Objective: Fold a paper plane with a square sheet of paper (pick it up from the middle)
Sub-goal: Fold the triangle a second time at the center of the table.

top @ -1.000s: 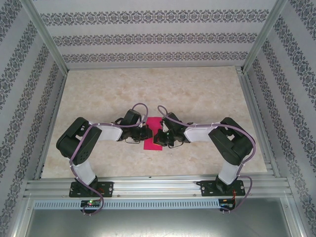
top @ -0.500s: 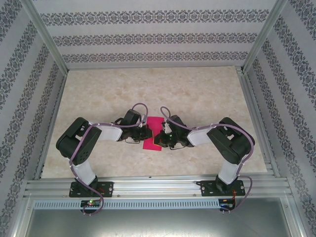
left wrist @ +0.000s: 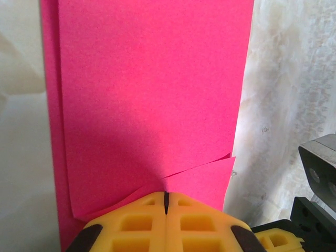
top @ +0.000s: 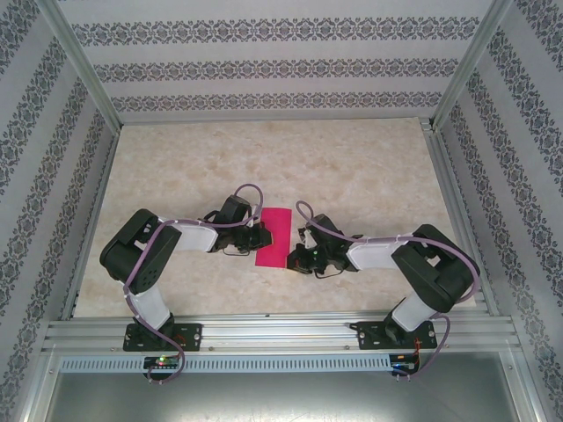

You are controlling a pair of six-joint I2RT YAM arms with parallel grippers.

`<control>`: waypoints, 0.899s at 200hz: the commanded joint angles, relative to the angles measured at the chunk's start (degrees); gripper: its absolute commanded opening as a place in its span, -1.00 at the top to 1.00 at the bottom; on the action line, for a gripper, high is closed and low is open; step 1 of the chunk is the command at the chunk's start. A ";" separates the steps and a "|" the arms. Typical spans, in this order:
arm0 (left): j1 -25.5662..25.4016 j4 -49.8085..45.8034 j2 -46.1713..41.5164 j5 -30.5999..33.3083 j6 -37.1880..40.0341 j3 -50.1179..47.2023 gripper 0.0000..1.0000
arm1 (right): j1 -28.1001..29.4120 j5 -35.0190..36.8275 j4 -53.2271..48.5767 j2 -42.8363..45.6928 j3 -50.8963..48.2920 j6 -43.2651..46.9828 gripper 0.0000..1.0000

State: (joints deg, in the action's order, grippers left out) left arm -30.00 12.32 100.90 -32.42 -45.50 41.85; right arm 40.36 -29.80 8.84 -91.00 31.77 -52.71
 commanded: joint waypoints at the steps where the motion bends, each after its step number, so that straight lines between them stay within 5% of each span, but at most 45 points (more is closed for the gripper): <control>1: 0.54 -4.24 3.29 6.18 -0.38 -2.38 0.93 | 0.13 0.56 -6.42 1.06 -2.17 0.70 0.93; 54: 0.47 -4.32 2.81 5.31 0.06 -2.02 0.91 | 0.48 3.94 -2.02 5.26 2.62 -2.35 0.92; 106: 0.46 -4.89 2.32 5.04 0.40 -1.60 0.91 | 0.46 0.63 -2.30 -2.69 7.56 -1.50 0.92; 180: 0.42 -9.30 -0.56 2.80 2.99 2.69 0.84 | 1.46 5.59 -4.24 -6.21 3.26 -1.38 0.97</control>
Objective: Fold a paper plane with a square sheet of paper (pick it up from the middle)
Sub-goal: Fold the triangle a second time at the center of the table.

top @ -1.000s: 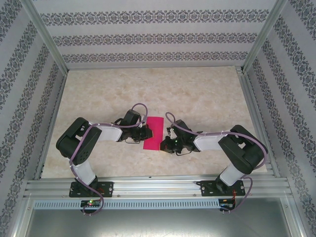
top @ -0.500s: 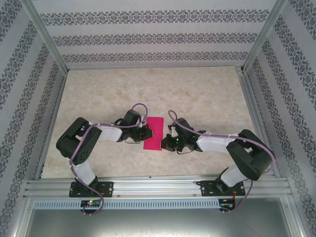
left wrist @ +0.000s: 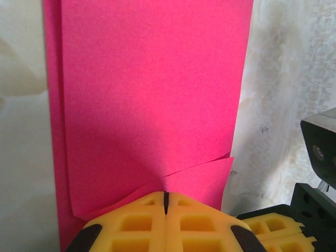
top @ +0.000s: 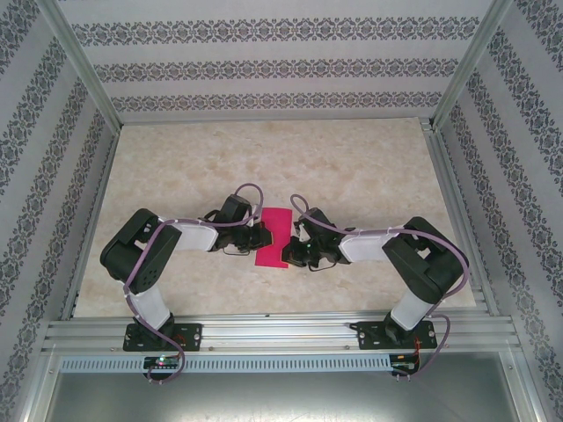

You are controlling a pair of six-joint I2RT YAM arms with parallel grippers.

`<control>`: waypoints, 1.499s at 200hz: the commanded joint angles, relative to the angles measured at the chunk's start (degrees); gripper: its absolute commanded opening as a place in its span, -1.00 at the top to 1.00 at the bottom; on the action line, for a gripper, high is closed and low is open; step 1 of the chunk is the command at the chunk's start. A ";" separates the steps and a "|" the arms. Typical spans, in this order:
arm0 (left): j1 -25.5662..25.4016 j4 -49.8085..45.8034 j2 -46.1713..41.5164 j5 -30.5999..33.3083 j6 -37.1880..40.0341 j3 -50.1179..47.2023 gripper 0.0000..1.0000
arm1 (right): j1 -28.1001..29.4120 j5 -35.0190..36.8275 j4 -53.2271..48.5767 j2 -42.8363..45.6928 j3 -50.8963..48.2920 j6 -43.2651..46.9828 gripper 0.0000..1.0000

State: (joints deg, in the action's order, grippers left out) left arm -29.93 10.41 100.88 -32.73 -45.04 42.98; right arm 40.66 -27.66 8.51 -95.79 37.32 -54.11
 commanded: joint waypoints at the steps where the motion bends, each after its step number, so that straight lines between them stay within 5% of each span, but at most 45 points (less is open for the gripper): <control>1: 0.38 -7.54 -0.61 3.02 2.60 1.65 0.83 | 1.16 3.56 -4.06 -1.38 -2.27 0.04 0.97; 52: -0.64 -14.90 -6.57 0.54 5.64 5.36 0.73 | 1.27 4.59 -5.16 -1.42 -1.84 0.15 0.98; 113: -3.74 -6.13 -5.54 -0.18 -1.77 0.79 0.99 | 1.39 5.04 -5.95 -1.38 -1.70 0.01 1.00; 192: -7.00 -4.84 -0.67 4.11 -4.89 0.16 1.00 | 1.43 5.70 -7.09 -1.77 -2.08 0.38 1.00; 233: -6.58 -10.41 -0.51 11.82 -3.26 1.63 1.00 | 1.42 6.30 -8.89 -1.87 -2.09 1.44 1.00; 300: -4.26 -6.50 -0.07 11.18 -2.25 0.32 1.00 | 1.09 6.84 -11.46 -1.77 -1.68 2.78 1.00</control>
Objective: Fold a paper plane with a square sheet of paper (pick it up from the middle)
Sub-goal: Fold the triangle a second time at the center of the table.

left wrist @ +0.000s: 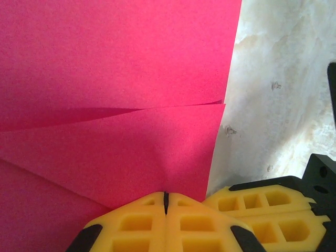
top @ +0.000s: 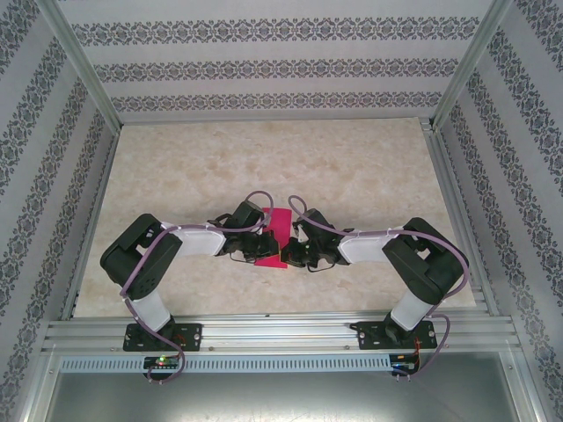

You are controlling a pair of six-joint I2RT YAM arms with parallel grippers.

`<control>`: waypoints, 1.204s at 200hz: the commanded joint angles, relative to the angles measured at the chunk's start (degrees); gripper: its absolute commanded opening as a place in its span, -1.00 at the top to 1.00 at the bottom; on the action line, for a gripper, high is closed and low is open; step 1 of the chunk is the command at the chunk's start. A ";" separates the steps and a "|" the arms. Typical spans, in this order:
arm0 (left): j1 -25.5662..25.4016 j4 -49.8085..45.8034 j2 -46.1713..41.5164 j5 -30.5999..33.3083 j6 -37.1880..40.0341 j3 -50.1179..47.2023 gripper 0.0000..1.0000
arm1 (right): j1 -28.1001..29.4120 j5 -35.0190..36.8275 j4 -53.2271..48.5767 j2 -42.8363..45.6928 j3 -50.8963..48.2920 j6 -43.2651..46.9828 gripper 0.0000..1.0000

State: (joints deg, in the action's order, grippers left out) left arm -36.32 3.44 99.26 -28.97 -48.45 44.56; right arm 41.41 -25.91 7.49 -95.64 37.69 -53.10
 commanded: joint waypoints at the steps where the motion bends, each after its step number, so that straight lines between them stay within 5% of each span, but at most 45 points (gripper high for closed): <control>1: 2.21 0.67 1.55 7.38 1.16 -1.33 1.00 | 0.35 5.09 -10.41 -1.92 -2.08 1.77 1.00; 37: 4.56 7.01 2.18 3.20 1.39 -3.81 1.00 | 0.36 5.04 -10.22 -2.35 -2.02 1.77 1.00; 241: 16.45 1.83 0.75 -2.51 6.70 -1.99 0.91 | 0.32 4.21 -9.95 -2.98 -1.79 1.42 1.00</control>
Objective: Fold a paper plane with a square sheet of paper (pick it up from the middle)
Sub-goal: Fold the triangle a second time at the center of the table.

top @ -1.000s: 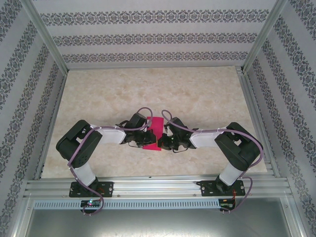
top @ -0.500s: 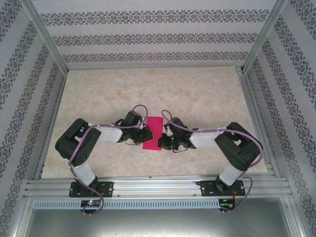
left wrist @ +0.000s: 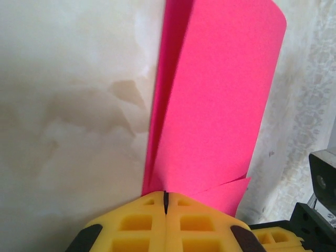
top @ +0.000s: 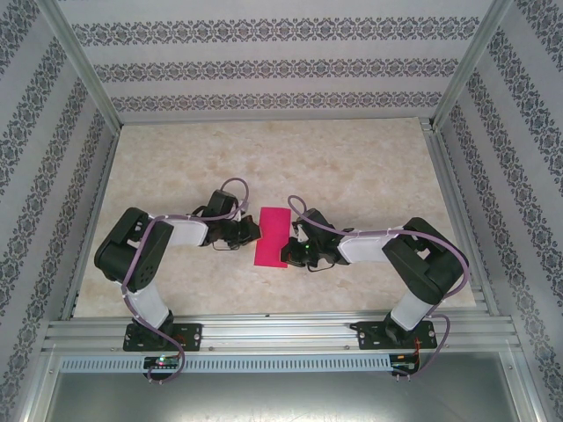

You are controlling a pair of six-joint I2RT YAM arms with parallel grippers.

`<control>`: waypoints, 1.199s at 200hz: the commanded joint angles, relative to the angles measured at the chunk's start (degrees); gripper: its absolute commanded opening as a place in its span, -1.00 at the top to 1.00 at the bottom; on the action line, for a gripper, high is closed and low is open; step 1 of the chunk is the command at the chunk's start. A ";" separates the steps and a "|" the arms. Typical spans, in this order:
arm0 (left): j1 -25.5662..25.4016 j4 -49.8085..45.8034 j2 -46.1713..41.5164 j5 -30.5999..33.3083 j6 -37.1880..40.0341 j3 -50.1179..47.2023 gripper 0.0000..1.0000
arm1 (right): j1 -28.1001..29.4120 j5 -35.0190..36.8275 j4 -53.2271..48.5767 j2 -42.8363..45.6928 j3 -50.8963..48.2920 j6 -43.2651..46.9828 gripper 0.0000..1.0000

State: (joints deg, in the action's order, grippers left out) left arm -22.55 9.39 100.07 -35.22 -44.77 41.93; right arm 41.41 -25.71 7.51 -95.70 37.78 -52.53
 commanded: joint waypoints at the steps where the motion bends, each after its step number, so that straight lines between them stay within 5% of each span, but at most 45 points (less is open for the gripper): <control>1: 2.72 -4.20 -0.14 3.75 3.07 0.66 0.91 | 0.33 4.01 -9.97 -2.91 -1.85 0.85 1.00; 77: 1.23 -7.37 -7.52 -2.55 7.00 1.95 0.79 | 0.20 3.83 -10.49 -2.04 -0.57 1.11 1.00; 145: -3.03 -0.35 1.36 -8.14 4.95 3.78 0.79 | 0.00 3.41 -11.71 -1.10 1.25 2.10 1.00; 240: -3.14 -7.91 5.31 -1.58 6.41 5.60 0.86 | -0.26 -1.84 -10.02 1.21 6.16 2.97 0.96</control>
State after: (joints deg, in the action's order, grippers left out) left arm -25.19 5.32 104.22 -40.29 -39.81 47.24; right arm 41.36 -26.46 -1.65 -94.59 42.06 -50.78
